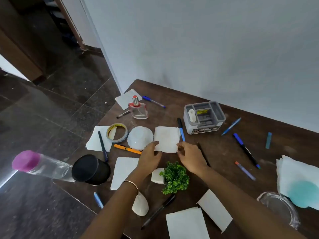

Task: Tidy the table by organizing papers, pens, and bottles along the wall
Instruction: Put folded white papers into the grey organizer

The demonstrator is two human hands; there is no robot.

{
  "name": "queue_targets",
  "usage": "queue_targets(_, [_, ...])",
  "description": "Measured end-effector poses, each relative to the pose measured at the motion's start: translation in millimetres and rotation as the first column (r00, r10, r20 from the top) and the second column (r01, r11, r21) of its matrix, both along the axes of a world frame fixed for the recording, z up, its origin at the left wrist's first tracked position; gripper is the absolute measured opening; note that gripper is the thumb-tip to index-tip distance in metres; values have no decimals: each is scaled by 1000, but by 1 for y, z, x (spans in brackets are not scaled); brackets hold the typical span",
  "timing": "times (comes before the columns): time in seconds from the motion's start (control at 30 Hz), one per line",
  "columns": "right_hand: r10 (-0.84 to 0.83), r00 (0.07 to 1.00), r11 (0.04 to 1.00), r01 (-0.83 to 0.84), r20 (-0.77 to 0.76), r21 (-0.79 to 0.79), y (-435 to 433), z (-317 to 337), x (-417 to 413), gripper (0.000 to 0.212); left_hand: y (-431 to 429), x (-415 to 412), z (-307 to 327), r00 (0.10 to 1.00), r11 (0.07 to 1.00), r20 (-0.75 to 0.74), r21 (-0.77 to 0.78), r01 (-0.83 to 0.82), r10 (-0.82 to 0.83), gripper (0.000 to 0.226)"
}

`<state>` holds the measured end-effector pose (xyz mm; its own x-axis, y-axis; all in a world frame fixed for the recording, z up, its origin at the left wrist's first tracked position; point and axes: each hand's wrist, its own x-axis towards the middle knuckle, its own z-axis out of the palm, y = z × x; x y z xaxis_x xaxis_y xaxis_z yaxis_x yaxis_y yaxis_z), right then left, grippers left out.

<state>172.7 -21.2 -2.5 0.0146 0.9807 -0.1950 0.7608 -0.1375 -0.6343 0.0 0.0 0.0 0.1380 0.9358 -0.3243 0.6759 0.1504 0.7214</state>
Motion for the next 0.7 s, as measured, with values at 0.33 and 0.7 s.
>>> queue_targets(0.33, [64,982,996,-75,175,55,20,-8,-8,45,8,-11,-14,966,977,-209,120,177,-149,54])
queue_targets(0.7, [274,863,948,-318,426,35,31,-3,-11,22,8,-8,-7,934,967,-297,102,236,-197,53])
